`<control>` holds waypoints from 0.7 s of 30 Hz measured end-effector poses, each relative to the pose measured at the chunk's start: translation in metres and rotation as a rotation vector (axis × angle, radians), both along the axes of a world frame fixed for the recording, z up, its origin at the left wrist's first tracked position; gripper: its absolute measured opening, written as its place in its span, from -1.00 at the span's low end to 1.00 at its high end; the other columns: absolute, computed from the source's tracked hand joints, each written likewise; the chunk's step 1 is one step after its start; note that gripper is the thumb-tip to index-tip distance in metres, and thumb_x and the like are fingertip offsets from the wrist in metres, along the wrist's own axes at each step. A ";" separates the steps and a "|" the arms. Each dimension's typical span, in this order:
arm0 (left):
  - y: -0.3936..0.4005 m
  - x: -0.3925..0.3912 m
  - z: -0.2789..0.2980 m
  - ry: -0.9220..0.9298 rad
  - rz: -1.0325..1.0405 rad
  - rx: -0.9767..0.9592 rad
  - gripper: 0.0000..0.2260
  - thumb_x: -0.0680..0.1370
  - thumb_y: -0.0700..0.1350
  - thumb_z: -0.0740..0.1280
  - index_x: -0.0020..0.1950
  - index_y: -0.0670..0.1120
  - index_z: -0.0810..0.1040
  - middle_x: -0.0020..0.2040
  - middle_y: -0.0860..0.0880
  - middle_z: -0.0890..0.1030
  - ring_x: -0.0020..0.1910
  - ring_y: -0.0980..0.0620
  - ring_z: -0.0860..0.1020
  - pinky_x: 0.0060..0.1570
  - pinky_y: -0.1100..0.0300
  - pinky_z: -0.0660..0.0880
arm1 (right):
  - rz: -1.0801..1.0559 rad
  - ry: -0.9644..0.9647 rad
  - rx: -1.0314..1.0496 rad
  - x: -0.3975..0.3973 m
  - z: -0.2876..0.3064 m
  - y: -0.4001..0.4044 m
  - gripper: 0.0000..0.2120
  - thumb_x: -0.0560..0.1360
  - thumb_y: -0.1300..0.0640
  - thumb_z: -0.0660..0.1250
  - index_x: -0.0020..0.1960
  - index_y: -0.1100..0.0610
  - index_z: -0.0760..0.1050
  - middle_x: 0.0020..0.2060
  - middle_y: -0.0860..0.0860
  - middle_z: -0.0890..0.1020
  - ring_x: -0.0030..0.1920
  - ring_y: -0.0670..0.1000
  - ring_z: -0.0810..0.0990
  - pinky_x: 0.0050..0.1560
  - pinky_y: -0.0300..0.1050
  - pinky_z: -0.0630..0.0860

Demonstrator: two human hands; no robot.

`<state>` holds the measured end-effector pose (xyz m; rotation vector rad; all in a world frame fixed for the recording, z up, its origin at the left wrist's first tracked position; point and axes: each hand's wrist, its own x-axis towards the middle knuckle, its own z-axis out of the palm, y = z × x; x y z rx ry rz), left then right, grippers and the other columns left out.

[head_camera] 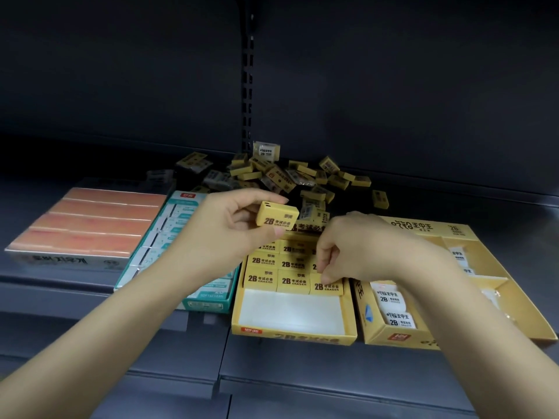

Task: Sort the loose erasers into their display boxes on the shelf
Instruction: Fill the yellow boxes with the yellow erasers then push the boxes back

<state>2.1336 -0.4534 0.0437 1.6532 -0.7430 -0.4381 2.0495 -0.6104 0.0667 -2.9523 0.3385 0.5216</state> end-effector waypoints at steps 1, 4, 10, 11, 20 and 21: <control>0.002 -0.001 0.000 -0.033 0.002 0.046 -0.74 0.39 -0.27 0.45 -0.08 0.10 0.62 -0.13 0.04 0.68 -0.13 0.11 0.64 -0.05 0.20 0.59 | 0.001 -0.005 -0.015 0.000 0.000 0.001 -0.92 0.44 0.01 0.42 -0.07 -0.07 0.60 -0.17 -0.16 0.54 0.02 -0.11 0.47 0.17 -0.10 0.41; 0.007 -0.005 0.001 -0.110 -0.023 0.208 -0.82 0.41 -0.21 0.45 -0.11 0.07 0.61 -0.17 0.08 0.66 -0.24 0.17 0.60 -0.22 0.36 0.55 | 0.005 -0.014 -0.076 0.001 -0.003 0.002 -0.97 0.45 0.02 0.41 -0.13 -0.08 0.57 -0.16 -0.14 0.54 0.02 -0.09 0.43 0.25 -0.06 0.35; 0.018 -0.005 0.005 -0.256 -0.217 0.600 -0.89 0.42 -0.04 0.45 -0.13 0.16 0.59 -0.21 0.14 0.65 -0.20 0.26 0.58 -0.12 0.37 0.50 | -0.004 -0.038 -0.084 0.001 -0.004 0.003 -0.95 0.46 0.07 0.40 -0.13 -0.07 0.56 -0.21 -0.15 0.53 -0.02 -0.09 0.39 0.27 -0.03 0.31; 0.018 -0.005 0.006 -0.266 -0.265 0.661 -0.89 0.42 -0.03 0.45 -0.14 0.17 0.58 -0.20 0.15 0.65 -0.18 0.24 0.58 -0.06 0.31 0.52 | -0.003 -0.036 -0.081 0.001 -0.004 0.003 -0.95 0.46 0.07 0.40 -0.13 -0.07 0.56 -0.21 -0.15 0.53 -0.02 -0.10 0.38 0.27 -0.03 0.31; 0.008 -0.010 -0.001 -0.659 -0.230 0.859 -0.90 0.52 0.06 0.33 0.01 0.18 0.58 -0.09 0.25 0.47 0.01 0.19 0.38 0.18 0.22 0.19 | -0.002 -0.034 -0.079 0.001 -0.003 0.003 -0.95 0.45 0.06 0.41 -0.11 -0.06 0.56 -0.18 -0.13 0.52 0.00 -0.08 0.38 0.27 -0.02 0.32; 0.008 -0.009 -0.002 -0.661 -0.214 0.857 -0.90 0.51 0.06 0.34 0.00 0.18 0.59 -0.10 0.25 0.44 0.02 0.18 0.38 0.20 0.20 0.21 | -0.003 -0.037 -0.078 0.001 -0.003 0.003 -0.95 0.45 0.06 0.41 -0.12 -0.07 0.55 -0.18 -0.13 0.52 0.01 -0.08 0.38 0.28 -0.02 0.31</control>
